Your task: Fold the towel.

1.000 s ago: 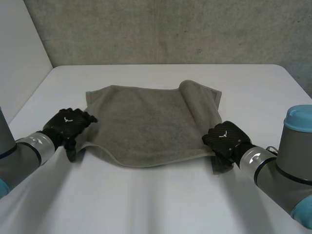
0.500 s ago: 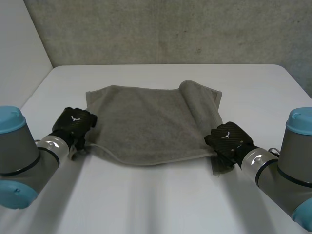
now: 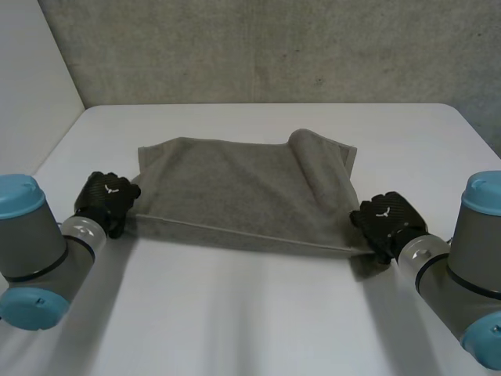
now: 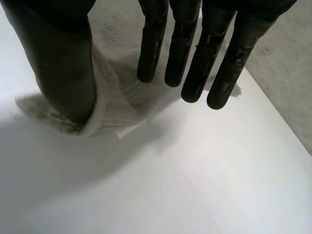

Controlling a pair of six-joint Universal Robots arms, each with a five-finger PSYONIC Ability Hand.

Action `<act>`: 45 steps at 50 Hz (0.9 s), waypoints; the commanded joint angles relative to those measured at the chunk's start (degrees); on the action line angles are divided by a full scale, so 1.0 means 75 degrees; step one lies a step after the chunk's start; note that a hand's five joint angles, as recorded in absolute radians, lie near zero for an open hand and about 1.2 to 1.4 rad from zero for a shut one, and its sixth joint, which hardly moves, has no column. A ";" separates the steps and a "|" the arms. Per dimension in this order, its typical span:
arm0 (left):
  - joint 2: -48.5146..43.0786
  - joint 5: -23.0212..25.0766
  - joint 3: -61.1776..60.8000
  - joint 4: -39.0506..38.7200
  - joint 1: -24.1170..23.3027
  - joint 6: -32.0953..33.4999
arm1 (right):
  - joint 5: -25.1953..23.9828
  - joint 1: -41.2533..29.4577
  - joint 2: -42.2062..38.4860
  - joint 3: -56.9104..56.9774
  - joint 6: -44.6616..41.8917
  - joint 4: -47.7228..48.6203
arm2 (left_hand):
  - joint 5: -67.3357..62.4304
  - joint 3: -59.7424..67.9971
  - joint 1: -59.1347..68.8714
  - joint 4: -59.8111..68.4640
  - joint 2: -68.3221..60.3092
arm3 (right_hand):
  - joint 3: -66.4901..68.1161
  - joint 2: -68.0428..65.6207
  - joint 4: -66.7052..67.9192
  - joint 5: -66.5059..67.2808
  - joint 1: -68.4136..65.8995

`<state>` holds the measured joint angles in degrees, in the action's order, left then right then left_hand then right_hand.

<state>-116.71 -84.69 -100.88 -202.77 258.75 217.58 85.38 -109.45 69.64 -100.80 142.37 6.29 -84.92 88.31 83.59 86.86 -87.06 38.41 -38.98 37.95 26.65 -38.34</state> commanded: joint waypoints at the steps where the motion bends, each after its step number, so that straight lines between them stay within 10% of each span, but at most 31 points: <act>1: 0.0081 -0.0075 -0.0049 -0.0011 0.0011 -0.0263 | 0.0323 -0.0008 0.0031 0.0058 0.0025 -0.0006 | 0.1989 -0.1107 -0.0479 -0.0915 0.0941 | -0.0168 0.0244 -0.0106 0.0067 0.0158; 10: 0.0549 -0.0087 -0.0049 0.0048 0.0023 -0.0768 | 0.0159 -0.0032 -0.0039 0.0093 0.0188 0.0192 | 0.1989 -0.1107 -0.0479 -0.0915 0.0941 | 0.5541 -0.5465 0.5603 0.5776 -0.5551; 30: 0.0819 -0.0052 -0.0061 0.0083 -0.0071 -0.1378 | -0.0005 -0.0008 -0.0273 0.0151 0.1794 0.0181 | 0.1989 -0.1107 -0.0479 -0.0915 0.0941 | 0.0081 -0.0004 0.0142 0.0315 -0.0090; 38: 0.0808 -0.0052 -0.0049 0.0083 0.0023 -0.1378 | 0.0042 -0.0008 -0.0473 0.0186 0.1794 0.0158 | 0.1989 -0.1107 -0.0479 -0.0915 0.0941 | 0.0417 -0.0341 0.0479 0.0652 -0.0427; 45: 0.0819 -0.0040 -0.0049 0.0095 0.0070 -0.1378 | 0.0135 -0.0008 -0.0450 0.0198 0.1748 0.0310 | 0.1989 -0.1107 -0.0479 -0.0915 0.0941 | 0.5534 -0.5458 0.5596 0.5769 -0.5544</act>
<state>-110.66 -85.02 -101.27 -202.15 259.00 207.24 85.70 -109.45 66.02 -99.40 155.91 7.49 -84.92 88.36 83.59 86.86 -87.06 50.04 -50.06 50.01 40.06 -50.12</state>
